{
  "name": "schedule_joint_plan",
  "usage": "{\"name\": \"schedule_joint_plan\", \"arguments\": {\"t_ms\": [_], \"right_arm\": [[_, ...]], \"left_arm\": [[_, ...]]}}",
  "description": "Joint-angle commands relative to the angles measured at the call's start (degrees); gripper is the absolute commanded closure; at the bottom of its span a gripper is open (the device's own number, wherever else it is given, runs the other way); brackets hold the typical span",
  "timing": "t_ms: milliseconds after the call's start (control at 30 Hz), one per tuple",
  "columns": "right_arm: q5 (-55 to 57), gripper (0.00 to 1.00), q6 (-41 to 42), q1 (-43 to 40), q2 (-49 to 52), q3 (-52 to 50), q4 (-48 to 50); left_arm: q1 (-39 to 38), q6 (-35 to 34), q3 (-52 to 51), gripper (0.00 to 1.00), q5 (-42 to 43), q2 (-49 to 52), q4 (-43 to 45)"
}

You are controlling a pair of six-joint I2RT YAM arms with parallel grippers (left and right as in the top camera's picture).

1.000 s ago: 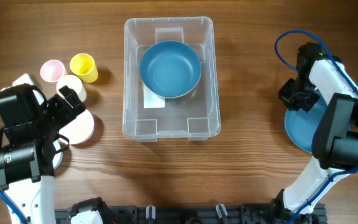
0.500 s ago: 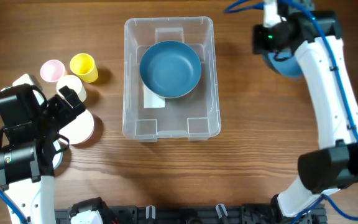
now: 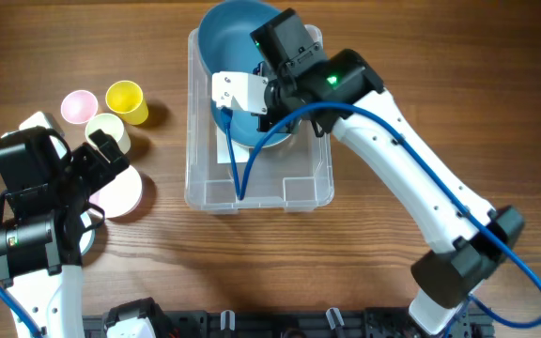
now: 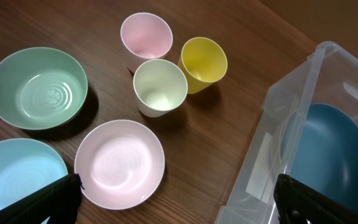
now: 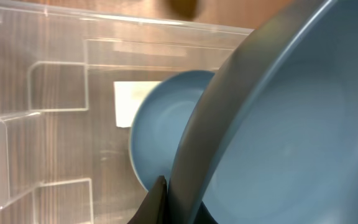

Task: Pack container
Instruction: 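Stack the second dark blue bowl into the bin and withdraw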

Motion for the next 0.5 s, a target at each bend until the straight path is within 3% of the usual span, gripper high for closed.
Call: {"name": "schedule_joint_plan", "arguments": {"t_ms": [0, 133, 367, 400, 433, 467], "right_arm": [[-5.46, 0.95, -2.27, 0.17, 5.90, 0.74, -0.09], [-3.30, 0.96, -2.10, 0.15, 12.28, 0.74, 0.09], [2.16, 0.96, -0.87, -0.92, 13.62, 0.74, 0.31], [2.14, 0.90, -0.85, -0.92, 13.62, 0.74, 0.07], [2.16, 0.73, -0.87, -0.92, 13.62, 0.74, -0.04], [2.16, 0.70, -0.87, -0.92, 13.62, 0.74, -0.04]], "left_arm": [[0.31, -0.55, 1.11, 0.00, -0.11, -0.31, -0.07], [0.31, -0.52, 1.11, 0.00, -0.13, -0.31, -0.09], [0.31, -0.55, 1.11, 0.00, -0.13, -0.31, -0.07], [0.31, -0.52, 1.11, 0.00, -0.13, -0.31, -0.07], [0.31, -0.55, 1.11, 0.00, -0.13, -0.31, -0.07], [0.31, -0.55, 1.11, 0.00, -0.13, -0.31, -0.07]]}}
